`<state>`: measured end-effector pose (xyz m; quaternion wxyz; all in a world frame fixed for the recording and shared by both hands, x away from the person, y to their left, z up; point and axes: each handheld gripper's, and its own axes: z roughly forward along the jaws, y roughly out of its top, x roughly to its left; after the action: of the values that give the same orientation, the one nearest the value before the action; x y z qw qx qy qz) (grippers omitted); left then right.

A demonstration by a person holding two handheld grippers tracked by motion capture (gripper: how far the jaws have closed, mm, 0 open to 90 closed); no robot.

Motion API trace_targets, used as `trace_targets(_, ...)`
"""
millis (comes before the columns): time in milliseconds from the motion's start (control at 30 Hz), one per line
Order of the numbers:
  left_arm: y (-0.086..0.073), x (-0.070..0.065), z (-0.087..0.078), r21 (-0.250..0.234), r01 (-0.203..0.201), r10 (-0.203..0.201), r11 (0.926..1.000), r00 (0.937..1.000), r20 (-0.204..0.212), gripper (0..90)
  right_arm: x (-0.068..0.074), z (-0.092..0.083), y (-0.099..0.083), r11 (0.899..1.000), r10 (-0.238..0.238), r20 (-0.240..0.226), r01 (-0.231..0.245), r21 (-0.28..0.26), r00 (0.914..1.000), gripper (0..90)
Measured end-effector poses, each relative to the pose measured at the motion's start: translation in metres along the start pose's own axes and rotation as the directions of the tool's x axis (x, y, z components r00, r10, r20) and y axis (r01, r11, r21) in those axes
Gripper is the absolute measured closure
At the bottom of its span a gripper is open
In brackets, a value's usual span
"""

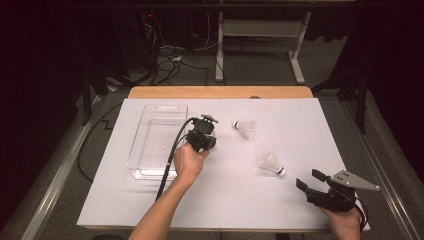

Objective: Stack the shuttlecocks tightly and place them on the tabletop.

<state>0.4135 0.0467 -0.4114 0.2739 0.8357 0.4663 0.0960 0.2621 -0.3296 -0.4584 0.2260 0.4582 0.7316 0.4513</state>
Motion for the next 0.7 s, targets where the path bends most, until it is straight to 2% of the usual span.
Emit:
trace_targets(333,0.0056,-0.0084,0.0065,-0.012,-0.021,0.021,0.9997,0.9994,0.026,86.9,-0.0004,0.0000,-0.0001,1.000,0.000,-0.003,0.000,0.000,1.0000,28.9)
trace_targets(467,0.0066,-0.0096,0.0063,-0.009,-0.033,0.033,0.9994,0.9994,0.007,88.6,-0.0007,-0.0002,-0.0002,1.000,-0.001,-0.003,0.001,-0.001,1.0000,28.9)
trace_targets(700,0.0067,-0.0013,-0.0001,0.004,-0.035,0.035,0.9994,0.9989,-0.032,89.5,-0.0004,0.0000,-0.0001,1.000,0.000,-0.002,0.000,-0.001,1.0000,28.9)
